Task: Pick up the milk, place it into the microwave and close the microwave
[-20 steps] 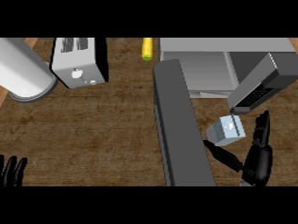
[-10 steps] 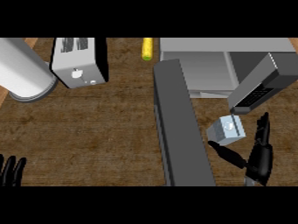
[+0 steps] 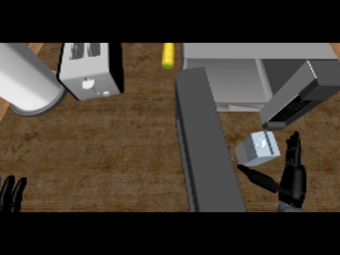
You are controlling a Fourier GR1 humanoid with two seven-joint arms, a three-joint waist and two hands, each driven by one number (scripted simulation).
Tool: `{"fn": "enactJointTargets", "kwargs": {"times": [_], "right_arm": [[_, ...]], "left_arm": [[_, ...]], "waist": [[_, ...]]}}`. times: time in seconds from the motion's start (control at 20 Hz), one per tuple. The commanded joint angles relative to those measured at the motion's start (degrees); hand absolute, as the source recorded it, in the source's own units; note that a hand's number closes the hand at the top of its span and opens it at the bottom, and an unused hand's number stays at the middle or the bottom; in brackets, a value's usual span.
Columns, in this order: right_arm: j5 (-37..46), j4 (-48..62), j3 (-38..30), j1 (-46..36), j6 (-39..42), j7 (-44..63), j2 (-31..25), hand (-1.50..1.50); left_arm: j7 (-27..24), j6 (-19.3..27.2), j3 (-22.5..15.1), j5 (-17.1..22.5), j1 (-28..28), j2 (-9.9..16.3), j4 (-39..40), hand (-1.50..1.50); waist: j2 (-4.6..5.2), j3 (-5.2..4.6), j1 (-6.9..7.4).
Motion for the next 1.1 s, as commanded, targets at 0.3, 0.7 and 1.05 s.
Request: {"fn": "enactJointTargets", "kwargs": {"times": [0.3,0.7,1.05], "right_arm": [[-2.64,9.87,-3.57,-2.91,5.86,-7.45,-0.53,-1.50],[-7.12,24.37,-9.88,-12.32,11.77,-19.16,0.27,-1.50],[-9.15,21.18,-9.13,-10.52,18.37,-22.35,2.19,1.50]], "left_arm": [[1.57,1.64,-2.40,-1.36,1.52,-1.45,-2.46,-1.50],[-3.30,-2.49,-1.24,0.21,4.46,-0.50,-0.24,-1.50],[-1.13,-1.14,-0.34,-0.38,2.10,-1.30,-0.26,-1.50]], "waist": [[-0.05,-0.01,-0.06],[0.08,0.05,0.51],[-0.03,0.01,0.00]]}}
